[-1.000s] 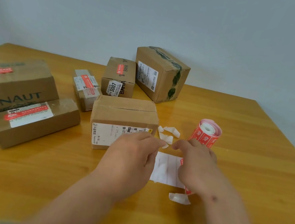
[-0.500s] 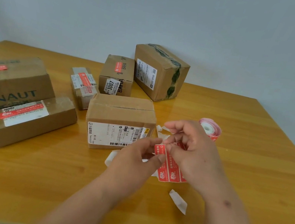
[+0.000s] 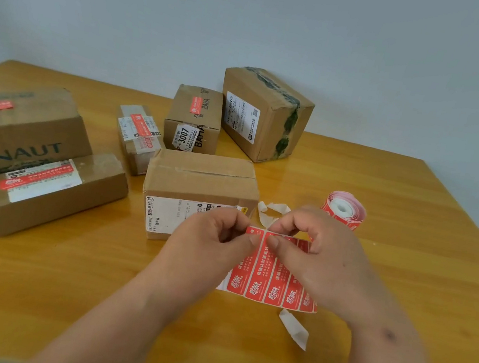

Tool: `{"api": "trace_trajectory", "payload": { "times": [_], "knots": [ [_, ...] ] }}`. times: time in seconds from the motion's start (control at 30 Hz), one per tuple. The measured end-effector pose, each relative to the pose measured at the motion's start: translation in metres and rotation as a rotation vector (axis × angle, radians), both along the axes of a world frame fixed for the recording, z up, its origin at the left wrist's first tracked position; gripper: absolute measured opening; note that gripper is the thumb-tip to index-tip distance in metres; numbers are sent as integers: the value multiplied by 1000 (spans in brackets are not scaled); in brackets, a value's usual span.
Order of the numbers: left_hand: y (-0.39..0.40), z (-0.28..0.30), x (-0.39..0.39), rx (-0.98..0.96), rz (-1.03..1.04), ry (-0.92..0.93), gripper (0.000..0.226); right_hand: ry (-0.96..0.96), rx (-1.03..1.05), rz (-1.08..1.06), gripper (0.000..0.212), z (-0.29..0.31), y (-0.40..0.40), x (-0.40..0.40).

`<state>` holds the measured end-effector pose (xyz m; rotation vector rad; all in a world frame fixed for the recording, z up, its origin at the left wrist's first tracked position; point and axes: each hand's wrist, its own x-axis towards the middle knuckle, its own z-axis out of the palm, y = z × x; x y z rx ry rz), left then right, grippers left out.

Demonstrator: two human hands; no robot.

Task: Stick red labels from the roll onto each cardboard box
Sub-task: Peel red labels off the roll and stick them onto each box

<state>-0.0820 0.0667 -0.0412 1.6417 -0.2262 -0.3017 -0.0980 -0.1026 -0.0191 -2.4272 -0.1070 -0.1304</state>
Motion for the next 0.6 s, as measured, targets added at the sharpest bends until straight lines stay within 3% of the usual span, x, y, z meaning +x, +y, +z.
{"api": "trace_trajectory", "payload": {
  "times": [0.23, 0.6],
  "knots": [
    [4, 6, 1, 78, -23, -53, 21, 34, -48, 34, 17, 9, 5, -1],
    [3, 7, 2, 126, -49, -4, 25, 64, -105, 74, 14, 8, 4, -3]
  ]
}}
